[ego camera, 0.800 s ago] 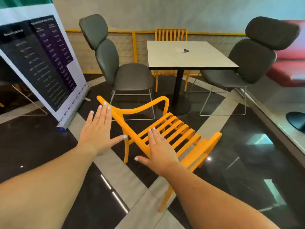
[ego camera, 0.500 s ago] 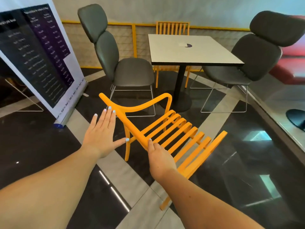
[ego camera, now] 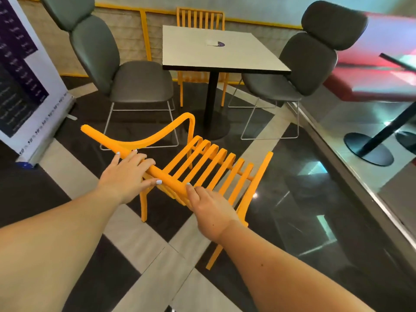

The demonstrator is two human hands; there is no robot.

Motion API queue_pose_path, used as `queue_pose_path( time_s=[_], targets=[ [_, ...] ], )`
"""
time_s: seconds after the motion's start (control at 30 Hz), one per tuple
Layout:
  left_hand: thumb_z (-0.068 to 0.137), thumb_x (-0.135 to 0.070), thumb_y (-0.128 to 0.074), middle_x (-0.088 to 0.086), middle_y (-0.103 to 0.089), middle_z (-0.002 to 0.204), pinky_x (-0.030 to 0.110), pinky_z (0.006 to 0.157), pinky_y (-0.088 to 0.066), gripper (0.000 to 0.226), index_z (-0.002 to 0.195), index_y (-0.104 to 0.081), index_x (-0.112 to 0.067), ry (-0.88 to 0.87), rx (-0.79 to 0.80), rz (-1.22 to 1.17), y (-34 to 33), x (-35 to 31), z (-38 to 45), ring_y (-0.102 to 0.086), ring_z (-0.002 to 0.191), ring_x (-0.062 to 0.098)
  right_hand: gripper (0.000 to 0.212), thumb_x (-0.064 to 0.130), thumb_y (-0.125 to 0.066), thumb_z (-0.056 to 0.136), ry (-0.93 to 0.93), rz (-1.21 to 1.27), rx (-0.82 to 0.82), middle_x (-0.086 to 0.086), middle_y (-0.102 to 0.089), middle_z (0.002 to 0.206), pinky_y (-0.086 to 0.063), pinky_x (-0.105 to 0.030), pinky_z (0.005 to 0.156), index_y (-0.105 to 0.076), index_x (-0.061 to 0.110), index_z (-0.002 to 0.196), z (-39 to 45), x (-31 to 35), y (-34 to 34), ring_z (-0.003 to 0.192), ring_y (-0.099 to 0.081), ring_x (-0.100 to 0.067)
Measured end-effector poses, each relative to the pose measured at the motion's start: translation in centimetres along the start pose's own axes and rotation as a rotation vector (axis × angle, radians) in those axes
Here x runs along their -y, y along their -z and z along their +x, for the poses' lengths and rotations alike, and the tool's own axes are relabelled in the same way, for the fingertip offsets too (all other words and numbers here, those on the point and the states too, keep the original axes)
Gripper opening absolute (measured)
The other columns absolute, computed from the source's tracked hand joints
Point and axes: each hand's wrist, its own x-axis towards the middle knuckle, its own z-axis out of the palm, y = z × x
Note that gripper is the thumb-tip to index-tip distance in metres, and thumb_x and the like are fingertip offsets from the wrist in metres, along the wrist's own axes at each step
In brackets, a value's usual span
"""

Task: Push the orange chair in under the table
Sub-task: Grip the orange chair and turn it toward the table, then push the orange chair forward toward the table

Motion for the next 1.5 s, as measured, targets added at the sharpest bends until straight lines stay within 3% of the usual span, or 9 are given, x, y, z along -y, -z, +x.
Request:
queue_pose_path(
  time_s=[0.17,0.3,0.43,0.53,0.67,0.9,1.2,1.37,1.5],
  targets=[
    [0.080,-0.065,-0.042,0.005,-0.052,0.123,0.058,0.111,-0.017,0.058,0.120,-0.051,-0.024,0.075,-0.089,-0.070,-0.7,-8.4,0.4,-0.036,0.126,0.027,0.083,0.000,-0.063,0.076,0.117,-0.098,0.010,-0.016,-0.049,0.124,-0.043,-0.041,0.085,-0.013,0.007,0.143,-5.4,-9.8,1.4,0.104,-0.048,-0.033],
    [0.079,-0.063,-0.050,0.006,-0.055,0.114,0.058,0.110,-0.017,0.054,0.114,-0.056,-0.023,0.139,-0.178,-0.097,-1.9,-16.4,0.9,-0.042,0.118,0.029,0.085,0.004,-0.069,0.070,0.115,-0.167,0.023,-0.016,-0.054,0.120,-0.043,-0.043,0.080,-0.022,0.006,0.140,-9.2,-16.2,2.3,0.101,-0.052,-0.034],
    [0.076,-0.069,-0.046,0.004,-0.055,0.108,0.058,0.109,-0.020,0.057,0.111,-0.058,-0.025,0.178,-0.191,-0.089,-2.3,-22.8,2.0,-0.044,0.113,0.029,0.078,0.005,-0.068,0.070,-0.043,-0.182,-0.061,-0.016,-0.056,0.117,-0.043,-0.050,0.089,-0.028,0.007,0.137,-11.8,-19.9,2.0,0.105,-0.053,-0.037],
    [0.072,-0.075,-0.035,0.003,-0.053,0.102,0.056,0.105,-0.025,0.065,0.105,-0.058,-0.024,0.201,-0.220,-0.092,-2.8,-27.3,2.2,-0.046,0.104,0.029,0.063,0.017,-0.064,0.079,-0.155,-0.173,-0.124,-0.013,-0.057,0.115,-0.033,-0.059,0.098,-0.035,0.012,0.135,-12.7,-21.6,1.4,0.109,-0.050,-0.037],
    [0.073,-0.078,-0.030,0.002,-0.054,0.099,0.054,0.098,-0.032,0.065,0.099,-0.059,-0.026,0.215,-0.287,-0.149,-4.0,-32.7,2.5,-0.045,0.097,0.028,0.041,0.026,-0.073,0.073,-0.349,-0.180,-0.224,-0.010,-0.056,0.090,-0.035,-0.063,0.088,-0.055,0.014,0.108,-14.2,-25.1,1.3,0.083,-0.052,-0.036],
    [0.080,-0.067,-0.040,-0.002,-0.056,0.094,0.046,0.099,-0.032,0.047,0.102,-0.057,-0.029,0.123,-0.295,-0.121,-4.5,-28.6,3.2,-0.051,0.097,0.023,0.026,0.038,-0.059,0.081,-0.373,-0.140,-0.240,-0.007,-0.054,0.084,-0.036,-0.059,0.084,-0.057,0.015,0.093,-13.1,-26.4,1.5,0.079,-0.049,-0.034],
    [0.082,-0.062,-0.033,-0.003,-0.058,0.089,0.043,0.084,-0.038,0.044,0.101,-0.056,-0.030,0.187,-0.304,-0.105,-4.8,-28.2,5.7,-0.050,0.087,0.022,0.031,0.046,-0.035,0.090,-0.292,-0.158,-0.080,-0.001,-0.049,0.103,-0.021,-0.050,0.100,-0.048,0.023,0.105,-8.5,-29.6,2.2,0.098,-0.042,-0.028],
    [0.084,-0.059,-0.035,-0.004,-0.053,0.100,0.046,0.090,-0.031,0.039,0.109,-0.050,-0.033,0.179,-0.235,-0.109,-4.4,-26.8,7.9,-0.043,0.095,0.023,0.045,0.050,-0.038,0.087,-0.295,-0.136,-0.171,-0.011,-0.057,0.094,-0.035,-0.054,0.095,-0.054,0.011,0.103,-6.2,-28.6,2.6,0.093,-0.052,-0.035],
    [0.084,-0.060,-0.036,-0.003,-0.049,0.101,0.046,0.091,-0.030,0.040,0.108,-0.050,-0.033,0.193,-0.206,-0.106,-3.9,-25.4,9.2,-0.040,0.096,0.023,0.041,0.048,-0.041,0.088,-0.278,-0.134,-0.170,-0.013,-0.058,0.091,-0.039,-0.052,0.093,-0.054,0.010,0.096,-4.5,-28.6,2.3,0.088,-0.052,-0.034]
  ],
)
